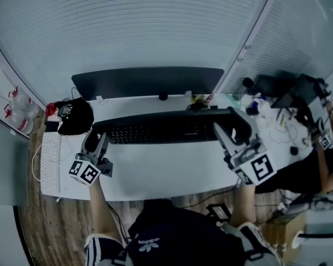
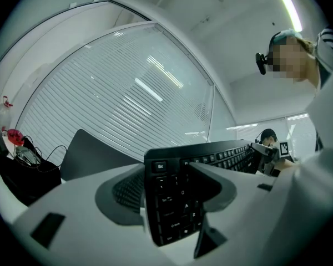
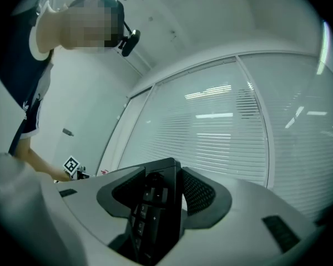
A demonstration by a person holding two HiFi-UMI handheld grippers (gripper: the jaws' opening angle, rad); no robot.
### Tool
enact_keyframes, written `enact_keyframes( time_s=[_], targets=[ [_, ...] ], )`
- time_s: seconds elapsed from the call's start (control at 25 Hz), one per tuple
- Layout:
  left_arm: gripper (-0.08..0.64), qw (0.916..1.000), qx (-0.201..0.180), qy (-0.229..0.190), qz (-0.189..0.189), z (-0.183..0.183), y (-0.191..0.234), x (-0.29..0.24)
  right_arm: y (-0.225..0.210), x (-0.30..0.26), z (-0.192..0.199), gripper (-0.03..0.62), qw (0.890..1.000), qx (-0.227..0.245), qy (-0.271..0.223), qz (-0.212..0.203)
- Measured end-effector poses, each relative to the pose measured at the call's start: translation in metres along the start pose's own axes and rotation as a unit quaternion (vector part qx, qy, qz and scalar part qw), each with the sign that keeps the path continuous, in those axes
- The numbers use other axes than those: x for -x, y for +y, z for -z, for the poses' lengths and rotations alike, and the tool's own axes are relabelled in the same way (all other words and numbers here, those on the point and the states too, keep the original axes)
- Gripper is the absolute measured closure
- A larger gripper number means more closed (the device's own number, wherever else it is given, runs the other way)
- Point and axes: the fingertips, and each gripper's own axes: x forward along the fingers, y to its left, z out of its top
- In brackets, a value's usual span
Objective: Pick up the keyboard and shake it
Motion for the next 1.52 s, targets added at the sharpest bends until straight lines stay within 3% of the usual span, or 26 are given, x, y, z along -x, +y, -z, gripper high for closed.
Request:
enact_keyframes(
  time_s=[0.84, 1.36, 1.52],
  targets=[
    [0.328, 0.9999, 0.010, -0.009, 0.001, -0.009, -0.004, 0.006, 0.009, -0.003, -0.024, 0.391, 1.000, -0.003, 0.001, 0.000],
    [0.328, 0.9999, 0.008, -0.007, -0.010, -0.003, -0.001, 0.011, 0.008, -0.011, -0.014, 0.391, 1.000, -0.007, 0.008, 0.000],
    [0.328, 0.9998, 0.011, -0.004, -0.013, 0.000, 0.000, 0.013, 0.005, -0.008, -0.006, 0.391, 1.000, 0.016, 0.014, -0.005]
  ],
)
